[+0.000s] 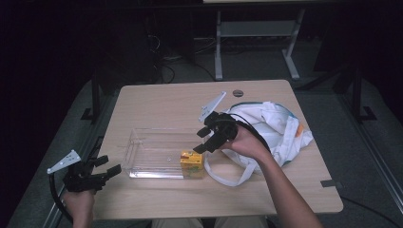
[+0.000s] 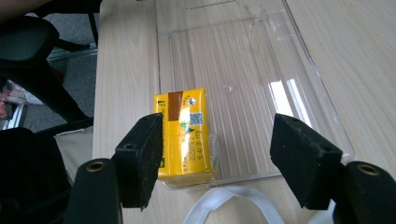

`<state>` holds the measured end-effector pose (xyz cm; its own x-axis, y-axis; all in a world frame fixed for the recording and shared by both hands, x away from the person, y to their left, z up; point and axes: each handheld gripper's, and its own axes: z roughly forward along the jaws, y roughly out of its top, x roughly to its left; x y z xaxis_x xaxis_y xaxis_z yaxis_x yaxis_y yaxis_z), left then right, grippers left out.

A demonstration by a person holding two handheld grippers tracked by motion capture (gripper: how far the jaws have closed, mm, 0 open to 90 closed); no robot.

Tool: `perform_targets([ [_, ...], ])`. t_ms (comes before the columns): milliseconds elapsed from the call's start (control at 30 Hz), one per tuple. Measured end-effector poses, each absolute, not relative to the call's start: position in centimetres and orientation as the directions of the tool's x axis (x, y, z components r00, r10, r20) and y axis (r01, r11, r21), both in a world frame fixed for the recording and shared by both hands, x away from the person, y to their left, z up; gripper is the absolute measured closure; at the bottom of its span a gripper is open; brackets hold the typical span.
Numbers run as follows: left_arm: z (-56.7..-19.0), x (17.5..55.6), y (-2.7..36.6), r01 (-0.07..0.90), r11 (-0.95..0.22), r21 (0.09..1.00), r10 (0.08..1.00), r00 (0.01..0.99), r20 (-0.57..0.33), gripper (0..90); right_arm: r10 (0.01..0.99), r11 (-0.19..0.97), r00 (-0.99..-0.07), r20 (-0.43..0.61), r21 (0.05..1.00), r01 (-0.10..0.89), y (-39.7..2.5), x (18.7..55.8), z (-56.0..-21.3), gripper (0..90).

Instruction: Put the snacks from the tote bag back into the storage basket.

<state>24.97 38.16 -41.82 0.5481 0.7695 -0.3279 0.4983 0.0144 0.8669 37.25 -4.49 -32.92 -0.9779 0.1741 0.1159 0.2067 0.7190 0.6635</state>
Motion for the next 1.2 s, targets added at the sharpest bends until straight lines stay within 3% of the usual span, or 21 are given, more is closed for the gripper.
perform_targets([
  [1200,-41.8,25.0,38.1,0.503,0.007,0.865,0.770,0.549,-0.326,12.7,0.300,0.675,-0.948,0.104,0.680,0.288,-9.9,37.9,-32.3,32.1],
])
